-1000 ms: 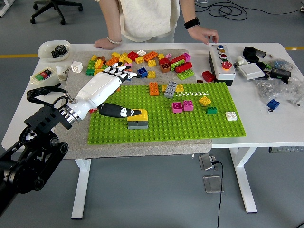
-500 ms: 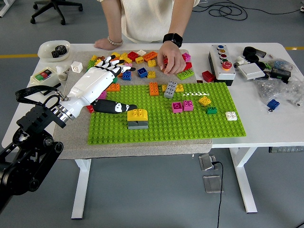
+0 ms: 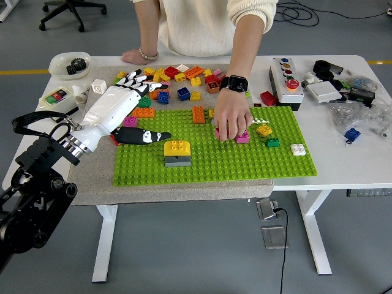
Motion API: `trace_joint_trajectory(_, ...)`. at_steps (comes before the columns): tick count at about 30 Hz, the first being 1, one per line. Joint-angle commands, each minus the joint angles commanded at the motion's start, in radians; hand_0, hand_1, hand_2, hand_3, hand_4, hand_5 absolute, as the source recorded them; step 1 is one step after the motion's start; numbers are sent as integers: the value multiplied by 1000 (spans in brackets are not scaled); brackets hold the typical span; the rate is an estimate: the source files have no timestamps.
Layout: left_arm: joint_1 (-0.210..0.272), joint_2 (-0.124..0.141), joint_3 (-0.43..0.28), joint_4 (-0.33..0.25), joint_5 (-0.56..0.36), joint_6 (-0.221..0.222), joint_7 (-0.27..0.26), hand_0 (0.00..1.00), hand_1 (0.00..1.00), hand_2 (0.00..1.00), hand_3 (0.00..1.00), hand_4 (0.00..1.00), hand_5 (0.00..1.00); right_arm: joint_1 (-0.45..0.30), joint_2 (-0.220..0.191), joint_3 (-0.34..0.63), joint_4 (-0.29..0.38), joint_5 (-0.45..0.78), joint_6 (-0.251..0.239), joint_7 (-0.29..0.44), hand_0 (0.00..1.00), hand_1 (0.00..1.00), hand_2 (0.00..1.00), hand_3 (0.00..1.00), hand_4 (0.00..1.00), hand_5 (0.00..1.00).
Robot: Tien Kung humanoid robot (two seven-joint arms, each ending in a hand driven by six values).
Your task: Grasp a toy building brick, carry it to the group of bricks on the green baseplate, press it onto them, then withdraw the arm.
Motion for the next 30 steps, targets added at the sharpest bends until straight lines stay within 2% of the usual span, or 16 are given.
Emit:
trace_joint_trajectory(11,-1,2,-13,1,-16,-1,1,994,936,846,848,998,655,1,2,0,0,1,1,0,743,635,675,621,828,524)
trace_joint_trajectory(17,-5,7,-20,6,-26,-7,2,973,935,850,844,998,653,2,3,0,0,-1,2,-1,742,633,675,619,827,522)
trace_joint_trajectory(18,-5,7,-21,7,-27,-7,2,927,930,847,844,998,637,2,4,0,0,-1,2,-1,742,633,674,619,826,523)
trace_joint_trajectory(30,-6,12,-16,12,-47,-13,3,899,916,845,839,998,608,7,4,-7,0,-7,5,-1,741,635,674,617,825,521)
